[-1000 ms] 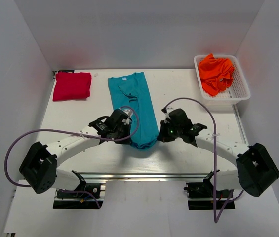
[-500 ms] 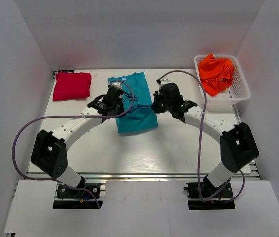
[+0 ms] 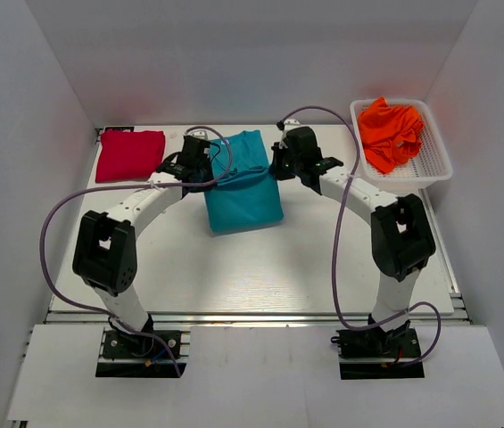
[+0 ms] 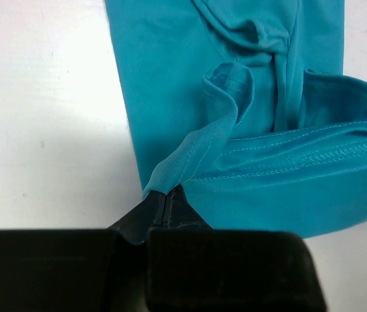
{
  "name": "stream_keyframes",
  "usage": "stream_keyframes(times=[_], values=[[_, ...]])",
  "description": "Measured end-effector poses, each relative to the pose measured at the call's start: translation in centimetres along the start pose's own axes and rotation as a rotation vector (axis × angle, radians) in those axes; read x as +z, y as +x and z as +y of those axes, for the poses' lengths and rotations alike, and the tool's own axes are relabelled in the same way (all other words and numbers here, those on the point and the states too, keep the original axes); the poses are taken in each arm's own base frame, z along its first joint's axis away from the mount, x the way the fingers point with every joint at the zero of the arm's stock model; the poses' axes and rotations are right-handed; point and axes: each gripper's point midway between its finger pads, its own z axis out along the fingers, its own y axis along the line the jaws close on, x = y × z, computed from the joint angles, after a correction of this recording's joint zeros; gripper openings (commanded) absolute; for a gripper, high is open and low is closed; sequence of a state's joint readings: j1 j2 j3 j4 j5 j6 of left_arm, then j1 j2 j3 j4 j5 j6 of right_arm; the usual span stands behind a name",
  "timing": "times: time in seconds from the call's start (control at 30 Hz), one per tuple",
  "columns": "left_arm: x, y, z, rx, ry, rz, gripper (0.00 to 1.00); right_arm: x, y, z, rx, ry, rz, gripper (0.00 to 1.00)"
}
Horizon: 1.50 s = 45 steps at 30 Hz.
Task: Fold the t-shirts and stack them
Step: Grab the bottom of the folded rectangular tshirt with both arms, then fold the folded rectangular tshirt in 1/3 of the way
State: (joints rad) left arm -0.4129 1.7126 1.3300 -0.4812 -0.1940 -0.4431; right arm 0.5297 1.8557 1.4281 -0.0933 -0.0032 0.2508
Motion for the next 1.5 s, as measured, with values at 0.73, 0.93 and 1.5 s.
stream_keyframes(times=[0.73, 0.93, 1.5], values=[[9.8, -2.1, 2.9, 0.004, 0.034, 0.072, 1.0, 9.2, 0.0, -3.4, 0.054, -0.019, 0.068, 0.9], [8.5, -2.9, 3.1, -0.011, 0.067, 0.056, 1.0, 8.6, -0.5, -3.2, 0.049, -0.038, 0.07, 0.9], [2.1, 9.8, 1.3, -0.03, 0.282, 0.266, 1.0, -2.3, 9.3, -1.5, 0.15, -0.12, 0.192, 0.9]])
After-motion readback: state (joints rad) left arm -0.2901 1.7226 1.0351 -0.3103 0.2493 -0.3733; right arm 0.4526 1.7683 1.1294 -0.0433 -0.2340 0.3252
